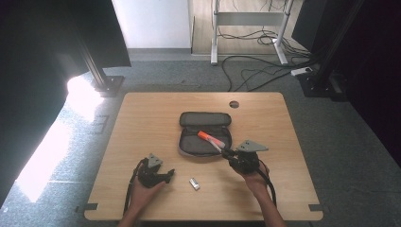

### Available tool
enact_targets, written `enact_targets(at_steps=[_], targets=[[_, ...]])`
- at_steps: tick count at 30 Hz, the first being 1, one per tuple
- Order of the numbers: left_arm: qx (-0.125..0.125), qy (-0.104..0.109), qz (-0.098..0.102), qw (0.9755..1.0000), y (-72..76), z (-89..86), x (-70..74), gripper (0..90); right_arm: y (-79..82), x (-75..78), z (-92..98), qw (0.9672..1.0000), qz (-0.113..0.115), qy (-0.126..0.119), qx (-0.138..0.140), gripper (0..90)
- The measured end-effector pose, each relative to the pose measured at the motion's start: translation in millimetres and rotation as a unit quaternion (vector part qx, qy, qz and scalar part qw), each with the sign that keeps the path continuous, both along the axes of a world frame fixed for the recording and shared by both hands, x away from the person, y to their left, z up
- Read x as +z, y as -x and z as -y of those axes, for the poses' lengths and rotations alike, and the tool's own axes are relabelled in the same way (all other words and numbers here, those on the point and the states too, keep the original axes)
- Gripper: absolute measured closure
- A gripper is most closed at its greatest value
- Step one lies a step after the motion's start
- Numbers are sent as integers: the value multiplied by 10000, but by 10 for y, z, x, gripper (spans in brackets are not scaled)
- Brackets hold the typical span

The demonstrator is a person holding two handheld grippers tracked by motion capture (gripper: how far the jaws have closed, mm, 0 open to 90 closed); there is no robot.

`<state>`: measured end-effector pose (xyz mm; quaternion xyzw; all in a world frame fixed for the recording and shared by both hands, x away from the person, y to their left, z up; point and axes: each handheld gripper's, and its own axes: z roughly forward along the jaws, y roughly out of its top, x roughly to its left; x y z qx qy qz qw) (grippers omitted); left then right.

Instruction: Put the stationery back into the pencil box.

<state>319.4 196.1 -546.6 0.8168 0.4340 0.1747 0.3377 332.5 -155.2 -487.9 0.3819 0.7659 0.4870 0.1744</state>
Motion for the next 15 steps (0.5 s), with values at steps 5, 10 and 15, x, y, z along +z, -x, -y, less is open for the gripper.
enact_targets(at_steps=[5, 10, 15], targets=[[-5, -3, -3, 10000, 0, -1, 1, 288, -64, 14, -62, 10000, -6, 55, 37, 769], [-6, -1, -3, 10000, 0, -1, 1, 288, -150, 21, -120, 9999, -29, 112, 82, 769], [-5, -4, -4, 10000, 0, -1, 1, 288, -219, 27, -146, 9999, -74, 56, 88, 769]])
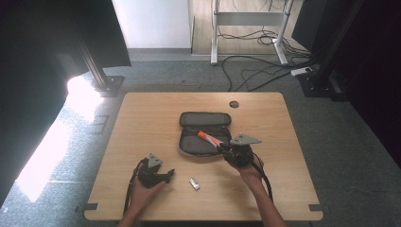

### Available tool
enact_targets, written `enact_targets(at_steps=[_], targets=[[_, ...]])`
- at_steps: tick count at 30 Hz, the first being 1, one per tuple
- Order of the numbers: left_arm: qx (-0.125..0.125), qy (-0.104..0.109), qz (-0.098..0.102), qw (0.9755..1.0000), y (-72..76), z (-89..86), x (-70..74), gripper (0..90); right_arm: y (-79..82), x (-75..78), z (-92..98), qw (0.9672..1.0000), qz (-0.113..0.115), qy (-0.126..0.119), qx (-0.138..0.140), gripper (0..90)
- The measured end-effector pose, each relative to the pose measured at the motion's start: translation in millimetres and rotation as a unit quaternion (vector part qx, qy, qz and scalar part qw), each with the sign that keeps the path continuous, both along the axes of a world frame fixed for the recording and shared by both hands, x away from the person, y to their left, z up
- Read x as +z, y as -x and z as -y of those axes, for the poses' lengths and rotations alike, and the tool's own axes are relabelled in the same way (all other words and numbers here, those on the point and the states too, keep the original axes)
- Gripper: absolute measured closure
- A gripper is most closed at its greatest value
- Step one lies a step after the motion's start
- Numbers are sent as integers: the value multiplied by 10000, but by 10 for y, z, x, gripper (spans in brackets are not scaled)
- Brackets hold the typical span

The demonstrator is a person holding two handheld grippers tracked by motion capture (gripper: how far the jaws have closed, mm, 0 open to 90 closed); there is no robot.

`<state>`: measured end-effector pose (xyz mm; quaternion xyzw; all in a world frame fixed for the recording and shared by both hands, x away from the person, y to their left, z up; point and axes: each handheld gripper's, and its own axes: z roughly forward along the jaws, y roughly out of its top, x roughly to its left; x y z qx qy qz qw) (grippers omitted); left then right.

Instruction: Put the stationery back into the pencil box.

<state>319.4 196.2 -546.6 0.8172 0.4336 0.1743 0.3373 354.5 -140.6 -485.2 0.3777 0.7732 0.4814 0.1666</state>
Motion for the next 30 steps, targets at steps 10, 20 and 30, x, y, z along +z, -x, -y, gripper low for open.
enact_targets(at_steps=[10, 20, 30], targets=[[1, -3, 1, 10000, 0, 0, 0, 288, -124, -10, -83, 10000, -43, -16, 52, 769], [9, 4, 3, 10000, 0, 1, 0, 288, -245, -9, -166, 9999, -55, -33, 98, 768], [8, 4, 3, 10000, 0, 1, 0, 288, -338, -102, -202, 9998, -177, -42, 94, 769]])
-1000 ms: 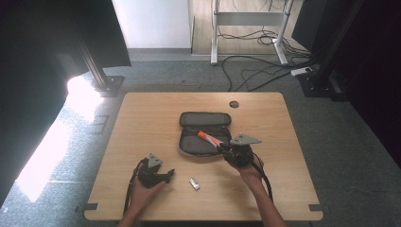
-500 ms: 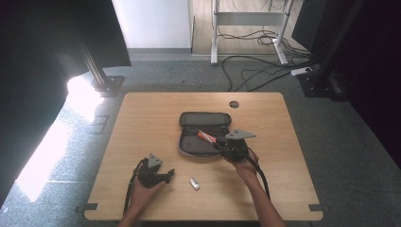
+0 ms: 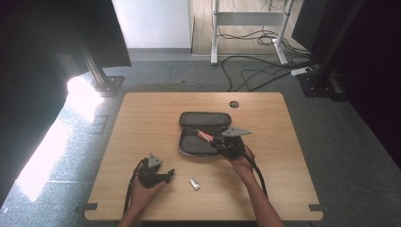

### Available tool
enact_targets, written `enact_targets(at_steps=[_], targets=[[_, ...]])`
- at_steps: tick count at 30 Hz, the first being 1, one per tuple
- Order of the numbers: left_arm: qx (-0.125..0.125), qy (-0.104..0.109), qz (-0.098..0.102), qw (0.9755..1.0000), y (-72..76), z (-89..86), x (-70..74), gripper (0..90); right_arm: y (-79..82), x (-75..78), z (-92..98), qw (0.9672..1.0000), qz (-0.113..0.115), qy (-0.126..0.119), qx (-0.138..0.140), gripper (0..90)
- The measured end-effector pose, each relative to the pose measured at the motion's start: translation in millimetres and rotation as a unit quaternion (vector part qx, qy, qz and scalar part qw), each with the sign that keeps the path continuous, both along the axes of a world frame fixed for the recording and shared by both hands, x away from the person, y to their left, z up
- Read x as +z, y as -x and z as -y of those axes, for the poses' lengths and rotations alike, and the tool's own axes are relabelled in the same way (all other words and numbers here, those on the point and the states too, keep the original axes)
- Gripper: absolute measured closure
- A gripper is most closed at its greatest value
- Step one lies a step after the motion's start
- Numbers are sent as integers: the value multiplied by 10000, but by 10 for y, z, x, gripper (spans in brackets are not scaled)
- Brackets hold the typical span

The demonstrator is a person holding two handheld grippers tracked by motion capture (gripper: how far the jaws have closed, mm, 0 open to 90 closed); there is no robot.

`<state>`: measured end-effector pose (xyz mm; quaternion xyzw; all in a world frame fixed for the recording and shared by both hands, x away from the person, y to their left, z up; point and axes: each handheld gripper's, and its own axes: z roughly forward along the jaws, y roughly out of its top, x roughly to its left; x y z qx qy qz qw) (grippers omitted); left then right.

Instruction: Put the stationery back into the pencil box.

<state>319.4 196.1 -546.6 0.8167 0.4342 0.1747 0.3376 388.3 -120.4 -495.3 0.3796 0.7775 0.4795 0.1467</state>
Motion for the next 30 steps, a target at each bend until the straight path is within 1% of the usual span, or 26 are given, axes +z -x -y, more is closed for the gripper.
enact_targets(at_steps=[5, 10, 14, 18, 24, 30], targets=[[0, -1, 1, 10000, 0, 0, 0, 288, -25, -4, -25, 10000, 9, 6, 27, 769], [-2, 0, 0, 10000, 0, 0, 0, 288, -81, -43, -55, 9999, -92, 30, 33, 768], [-2, 1, 0, 10000, 0, 0, 0, 288, -134, -58, -107, 9999, -57, 70, 110, 768], [-4, 1, -1, 10000, 0, 0, 0, 288, -188, -76, -159, 9998, -85, 118, 151, 768], [-4, 2, 0, 10000, -1, -1, 0, 288, -250, -143, -212, 9996, -86, 198, 192, 768], [-3, 1, -1, 10000, 0, 0, 0, 288, -313, -206, -234, 9994, -170, 235, 212, 767]])
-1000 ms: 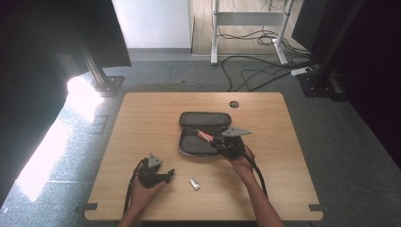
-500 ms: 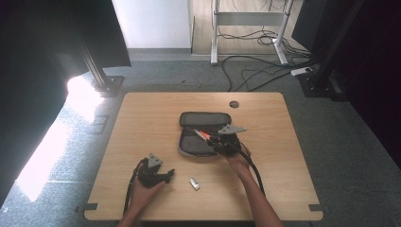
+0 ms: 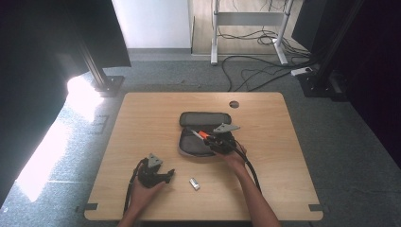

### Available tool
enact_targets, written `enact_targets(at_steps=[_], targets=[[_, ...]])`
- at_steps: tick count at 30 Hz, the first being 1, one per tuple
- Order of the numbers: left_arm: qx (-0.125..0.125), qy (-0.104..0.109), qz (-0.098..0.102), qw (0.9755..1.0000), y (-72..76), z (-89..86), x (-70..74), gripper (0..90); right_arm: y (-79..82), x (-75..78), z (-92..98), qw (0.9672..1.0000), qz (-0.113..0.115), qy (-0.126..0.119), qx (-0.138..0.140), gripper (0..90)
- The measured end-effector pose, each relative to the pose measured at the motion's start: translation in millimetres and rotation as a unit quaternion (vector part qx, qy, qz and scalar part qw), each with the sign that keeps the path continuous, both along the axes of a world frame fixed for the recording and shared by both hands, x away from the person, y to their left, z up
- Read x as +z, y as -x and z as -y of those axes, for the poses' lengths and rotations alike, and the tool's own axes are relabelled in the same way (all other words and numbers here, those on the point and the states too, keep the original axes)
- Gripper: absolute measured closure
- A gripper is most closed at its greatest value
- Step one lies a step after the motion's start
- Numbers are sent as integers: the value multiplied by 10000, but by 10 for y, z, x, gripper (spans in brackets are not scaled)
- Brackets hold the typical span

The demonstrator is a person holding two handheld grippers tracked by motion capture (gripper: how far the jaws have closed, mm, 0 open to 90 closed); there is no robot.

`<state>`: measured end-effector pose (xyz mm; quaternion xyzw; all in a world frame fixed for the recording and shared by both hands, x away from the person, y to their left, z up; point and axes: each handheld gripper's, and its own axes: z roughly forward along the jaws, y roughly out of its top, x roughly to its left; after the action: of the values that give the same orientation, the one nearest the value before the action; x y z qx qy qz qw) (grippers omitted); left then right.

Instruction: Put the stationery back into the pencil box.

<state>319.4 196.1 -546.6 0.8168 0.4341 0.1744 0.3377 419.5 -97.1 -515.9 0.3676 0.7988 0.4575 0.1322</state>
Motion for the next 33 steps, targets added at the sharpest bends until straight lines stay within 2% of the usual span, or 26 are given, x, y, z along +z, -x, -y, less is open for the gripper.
enact_targets(at_steps=[25, 30, 33], targets=[[-1, -1, 1, 10000, 0, 0, 0, 288, -74, -94, -99, 9997, -111, 218, 29, 760], [0, 3, 5, 10000, 0, 1, -1, 287, -82, -98, -107, 9994, -67, 333, 34, 754], [-1, 1, 5, 10000, 0, 0, -1, 288, -73, -100, -124, 9987, -5, 503, 32, 753]])
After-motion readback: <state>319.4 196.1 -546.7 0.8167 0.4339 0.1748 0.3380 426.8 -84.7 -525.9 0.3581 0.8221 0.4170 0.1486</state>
